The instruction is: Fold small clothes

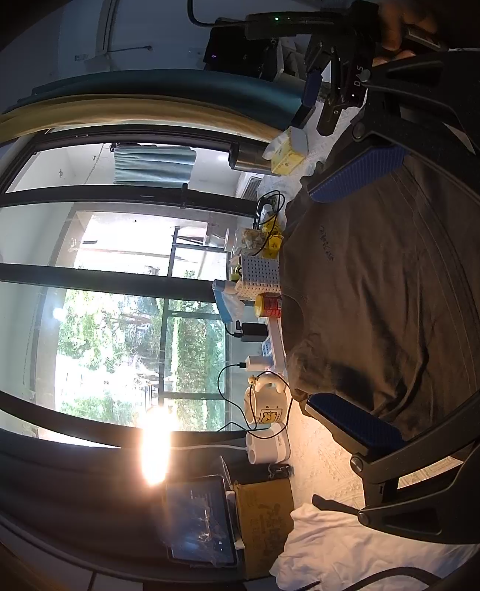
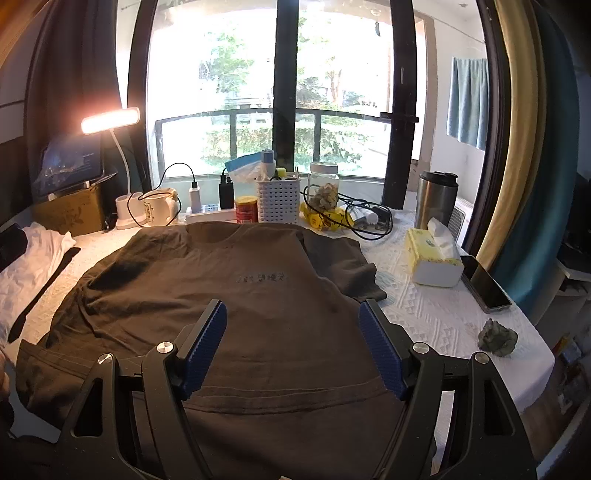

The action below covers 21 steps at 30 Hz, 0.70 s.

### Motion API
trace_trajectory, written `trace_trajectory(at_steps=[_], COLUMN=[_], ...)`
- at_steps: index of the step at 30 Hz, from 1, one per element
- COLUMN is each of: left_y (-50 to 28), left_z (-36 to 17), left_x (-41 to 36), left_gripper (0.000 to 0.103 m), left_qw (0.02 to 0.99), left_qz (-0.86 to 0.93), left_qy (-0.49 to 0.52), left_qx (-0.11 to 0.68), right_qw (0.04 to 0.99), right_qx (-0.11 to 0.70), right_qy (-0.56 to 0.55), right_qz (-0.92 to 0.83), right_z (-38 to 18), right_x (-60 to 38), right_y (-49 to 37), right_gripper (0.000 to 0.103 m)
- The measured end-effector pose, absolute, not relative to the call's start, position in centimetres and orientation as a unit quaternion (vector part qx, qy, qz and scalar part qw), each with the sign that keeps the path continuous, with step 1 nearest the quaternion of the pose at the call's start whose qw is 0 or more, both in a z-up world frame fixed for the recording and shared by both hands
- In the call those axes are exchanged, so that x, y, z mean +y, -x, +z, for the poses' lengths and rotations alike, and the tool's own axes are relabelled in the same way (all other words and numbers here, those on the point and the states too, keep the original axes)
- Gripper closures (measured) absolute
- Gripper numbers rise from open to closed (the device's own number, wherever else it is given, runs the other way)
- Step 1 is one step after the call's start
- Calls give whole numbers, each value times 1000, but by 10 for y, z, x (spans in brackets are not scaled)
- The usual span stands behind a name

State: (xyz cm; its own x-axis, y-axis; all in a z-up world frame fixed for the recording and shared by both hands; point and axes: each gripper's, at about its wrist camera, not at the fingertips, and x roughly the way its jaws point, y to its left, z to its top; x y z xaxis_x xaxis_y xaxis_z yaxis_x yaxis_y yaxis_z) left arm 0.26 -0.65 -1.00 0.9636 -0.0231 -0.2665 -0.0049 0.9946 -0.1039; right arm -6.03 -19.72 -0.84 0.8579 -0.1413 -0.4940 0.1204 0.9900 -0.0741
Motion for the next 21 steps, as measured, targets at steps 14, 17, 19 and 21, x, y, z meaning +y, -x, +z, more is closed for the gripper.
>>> trace_trajectory(at_steps=[14, 17, 19, 21], left_y=[-4, -4, -4, -4], left_z=[-10, -11, -11, -11], left_x=[-1, -1, -1, 0], left_gripper=[1, 1, 1, 1], left_qw=[989, 989, 989, 989], left_qz=[7, 9, 9, 9], left_qy=[52, 50, 51, 53], left_qx=[139, 139, 140, 140], right_qw=[964, 964, 964, 964], right_qx=[257, 257, 257, 257], right_qy=[19, 19, 19, 19], right_qz=[-67, -67, -67, -67], right_z=[-7, -7, -7, -7], right_x=[-197, -197, -197, -197], right_y=[60, 61, 60, 61], right_gripper=[26, 26, 26, 26])
